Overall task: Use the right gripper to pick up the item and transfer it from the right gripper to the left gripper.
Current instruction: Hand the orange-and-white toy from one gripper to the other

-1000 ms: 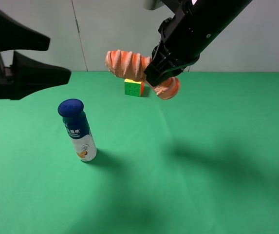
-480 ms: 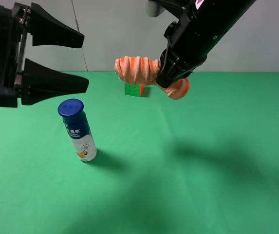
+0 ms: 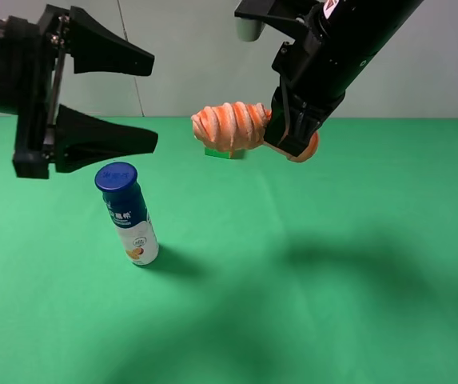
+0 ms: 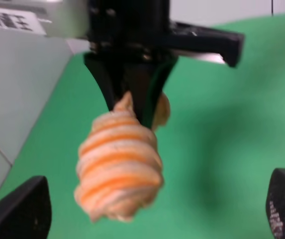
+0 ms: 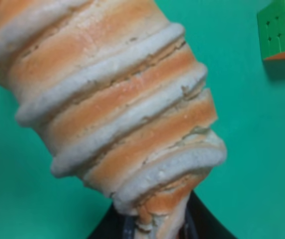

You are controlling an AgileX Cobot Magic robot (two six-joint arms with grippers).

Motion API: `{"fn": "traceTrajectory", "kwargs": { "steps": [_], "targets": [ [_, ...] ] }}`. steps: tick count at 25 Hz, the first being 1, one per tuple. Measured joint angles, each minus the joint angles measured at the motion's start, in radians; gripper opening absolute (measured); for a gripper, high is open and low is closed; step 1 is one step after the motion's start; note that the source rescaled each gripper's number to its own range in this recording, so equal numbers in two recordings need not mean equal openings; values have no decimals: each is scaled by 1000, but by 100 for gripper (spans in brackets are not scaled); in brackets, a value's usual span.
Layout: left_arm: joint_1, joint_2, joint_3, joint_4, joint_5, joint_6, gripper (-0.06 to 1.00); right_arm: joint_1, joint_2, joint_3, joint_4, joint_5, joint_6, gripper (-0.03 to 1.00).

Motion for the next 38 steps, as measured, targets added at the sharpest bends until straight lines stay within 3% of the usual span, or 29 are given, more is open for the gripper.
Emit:
{"fn": "traceTrajectory", "kwargs": {
  "steps": [3,8,16,23,32,38],
  "targets": [
    [0,41,0,-57,29,26,100,0,0,0,0,0,-2,2],
    [-28,91,0,-68,51,64,100,0,-18,0,7,0,-3,2],
    [-109,108,0,-84,-20,143,100,0,-51,0,42,-1,-5,2],
    [-110,108,0,-201,-67,219,100,0,-58,0,60,-1,-9,2],
    [-110,110,0,-214,-95,226,100,0,-58,0,72,-2,-13,2],
    [-110,194,0,-271,-94,247,100,0,-58,0,76,-2,-13,1]
  ]
}}
